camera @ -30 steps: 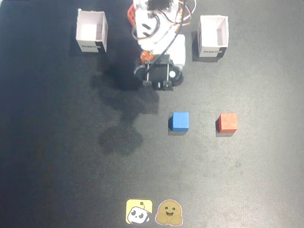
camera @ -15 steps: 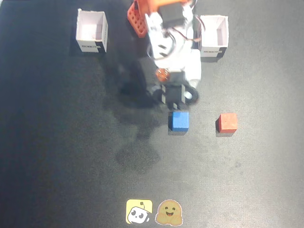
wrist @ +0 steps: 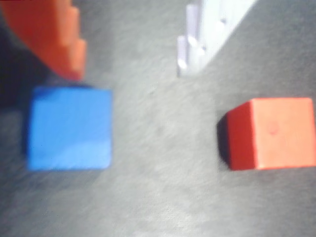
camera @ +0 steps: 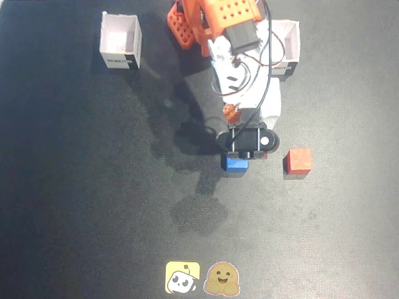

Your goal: Put the red cube in the right box and the blue cube in the left box.

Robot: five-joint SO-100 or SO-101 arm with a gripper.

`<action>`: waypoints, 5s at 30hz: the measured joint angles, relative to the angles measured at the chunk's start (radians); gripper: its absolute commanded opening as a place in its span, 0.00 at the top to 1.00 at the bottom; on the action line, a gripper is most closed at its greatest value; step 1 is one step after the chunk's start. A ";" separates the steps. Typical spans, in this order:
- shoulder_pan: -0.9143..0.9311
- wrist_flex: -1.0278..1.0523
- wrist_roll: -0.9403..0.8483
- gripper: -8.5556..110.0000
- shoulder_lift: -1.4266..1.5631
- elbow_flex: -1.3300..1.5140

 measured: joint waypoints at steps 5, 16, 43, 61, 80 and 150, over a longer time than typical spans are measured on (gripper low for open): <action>-0.038 0.000 0.058 0.81 -0.020 0.000; -0.106 -0.006 0.127 0.80 -0.149 -0.127; -0.272 -0.086 0.249 0.80 -0.382 -0.238; -0.276 -0.086 0.232 0.76 -0.494 -0.301; -0.239 -0.153 0.183 0.74 -0.580 -0.345; 0.041 0.207 0.029 0.84 -0.376 -0.456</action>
